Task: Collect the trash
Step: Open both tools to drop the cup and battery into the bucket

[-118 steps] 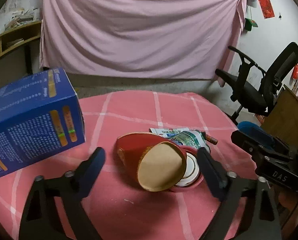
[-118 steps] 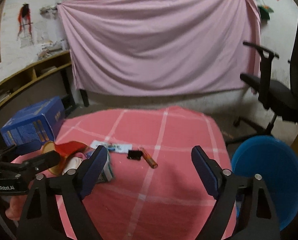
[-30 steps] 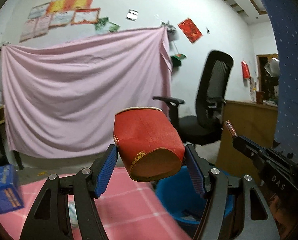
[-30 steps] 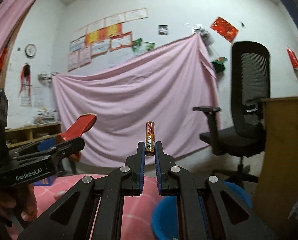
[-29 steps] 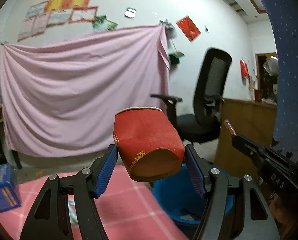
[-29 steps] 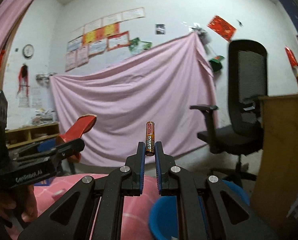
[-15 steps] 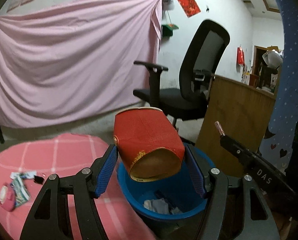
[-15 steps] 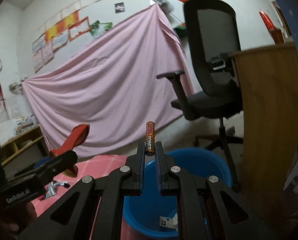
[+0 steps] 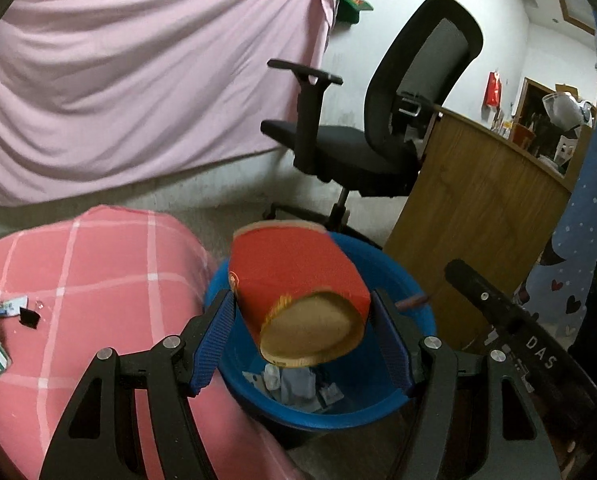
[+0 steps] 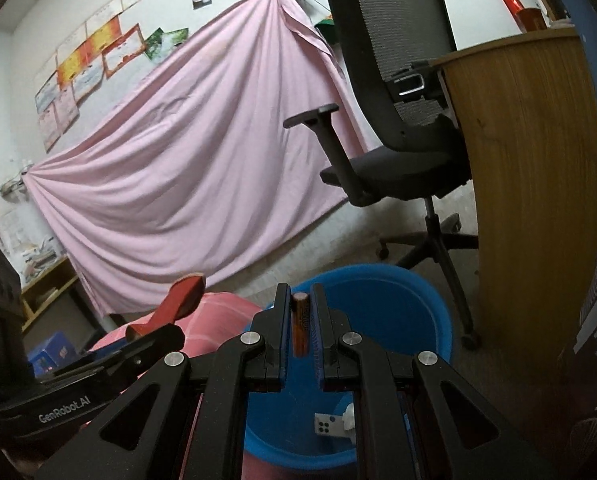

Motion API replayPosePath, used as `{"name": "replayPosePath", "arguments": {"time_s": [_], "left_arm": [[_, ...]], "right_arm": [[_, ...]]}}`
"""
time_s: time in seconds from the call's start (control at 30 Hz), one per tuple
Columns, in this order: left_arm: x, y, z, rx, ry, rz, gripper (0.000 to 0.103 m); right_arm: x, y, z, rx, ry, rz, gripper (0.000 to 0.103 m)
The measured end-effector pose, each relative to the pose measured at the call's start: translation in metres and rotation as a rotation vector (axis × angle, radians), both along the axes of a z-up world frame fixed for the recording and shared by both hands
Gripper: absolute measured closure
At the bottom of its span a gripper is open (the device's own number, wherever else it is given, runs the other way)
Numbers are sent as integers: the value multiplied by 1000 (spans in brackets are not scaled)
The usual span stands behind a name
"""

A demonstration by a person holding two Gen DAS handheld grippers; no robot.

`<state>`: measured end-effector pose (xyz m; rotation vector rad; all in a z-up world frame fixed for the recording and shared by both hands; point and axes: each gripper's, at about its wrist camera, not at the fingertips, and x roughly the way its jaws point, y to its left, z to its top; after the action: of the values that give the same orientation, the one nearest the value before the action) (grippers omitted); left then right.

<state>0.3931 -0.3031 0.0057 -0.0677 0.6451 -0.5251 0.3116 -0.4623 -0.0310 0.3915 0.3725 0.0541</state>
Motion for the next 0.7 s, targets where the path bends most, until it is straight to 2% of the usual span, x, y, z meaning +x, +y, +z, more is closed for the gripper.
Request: {"name": "replayPosePath", "arguments": {"time_s": [0.33,0.53,0.7], "left_arm": [[9,3,-10,14,72,9,40],[8,7,-8,20,58,19,39],[3,13,-3,25,30,32,39]], "right_arm": [[2,-3,-1,9,22,-9,94],[3,-3,-1,5,25,-13,91],[1,-3,1,5,14,-19,82]]}}
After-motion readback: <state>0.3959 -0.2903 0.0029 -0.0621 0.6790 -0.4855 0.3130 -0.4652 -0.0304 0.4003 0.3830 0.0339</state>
